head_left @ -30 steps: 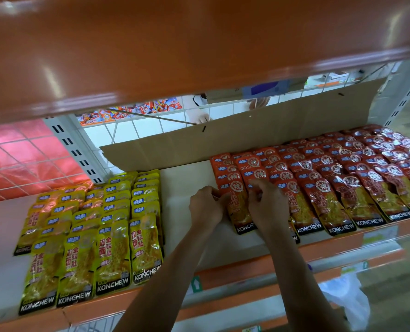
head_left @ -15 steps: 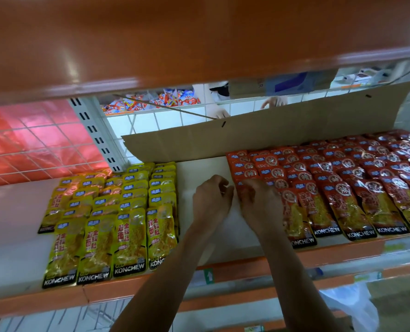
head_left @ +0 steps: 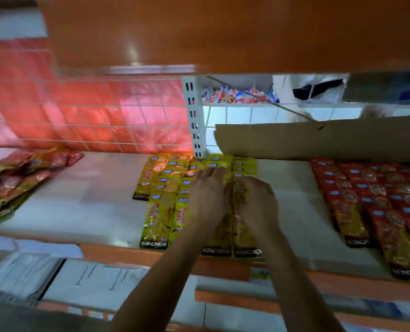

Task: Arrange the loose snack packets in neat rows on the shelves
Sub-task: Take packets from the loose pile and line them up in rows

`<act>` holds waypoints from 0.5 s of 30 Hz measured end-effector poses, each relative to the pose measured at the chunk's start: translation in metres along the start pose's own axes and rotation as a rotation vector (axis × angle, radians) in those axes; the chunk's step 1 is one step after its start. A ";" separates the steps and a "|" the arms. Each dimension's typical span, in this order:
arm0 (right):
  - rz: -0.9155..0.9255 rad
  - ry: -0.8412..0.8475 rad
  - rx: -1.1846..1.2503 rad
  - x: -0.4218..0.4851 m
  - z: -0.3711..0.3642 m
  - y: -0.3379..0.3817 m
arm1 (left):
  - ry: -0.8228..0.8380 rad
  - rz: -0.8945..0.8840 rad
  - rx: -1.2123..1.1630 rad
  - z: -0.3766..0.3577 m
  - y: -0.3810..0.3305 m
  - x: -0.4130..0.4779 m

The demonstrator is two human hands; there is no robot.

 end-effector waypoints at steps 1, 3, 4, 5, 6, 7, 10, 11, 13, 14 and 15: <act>0.007 0.020 -0.005 0.003 -0.014 0.014 | 0.000 0.022 0.013 0.008 0.018 -0.001; 0.038 0.049 0.004 0.007 -0.041 0.046 | 0.004 0.052 0.041 0.026 0.056 -0.003; 0.054 0.063 0.009 0.009 -0.055 0.063 | 0.008 0.068 0.058 0.035 0.075 -0.004; 0.069 0.076 0.009 0.011 -0.070 0.081 | 0.010 0.089 0.077 0.044 0.095 -0.004; 0.082 0.089 0.005 0.012 -0.084 0.099 | 0.010 0.112 0.094 0.054 0.115 -0.005; 0.095 0.102 -0.001 0.014 -0.098 0.116 | 0.007 0.131 0.105 0.064 0.134 -0.005; 0.146 0.137 -0.029 0.022 -0.140 0.167 | 0.004 0.172 0.134 0.091 0.191 -0.005; 0.160 0.144 -0.030 0.024 -0.153 0.182 | 0.008 0.192 0.145 0.098 0.209 -0.006; 0.188 0.157 -0.037 0.027 -0.178 0.211 | 0.005 0.229 0.167 0.114 0.245 -0.009; 0.200 0.167 -0.040 0.028 -0.191 0.224 | 0.001 0.248 0.175 0.121 0.262 -0.011; 0.209 0.179 -0.035 0.030 -0.204 0.236 | 0.001 0.270 0.186 0.128 0.279 -0.013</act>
Point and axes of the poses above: each hand's wrist, its own x-axis towards the middle knuckle, its own z-axis out of the back of the hand, y = z × x, the point moved 7 cm from there along x, towards the middle knuckle, and after that the axes turned 9 degrees about y, right-handed, at the moved point
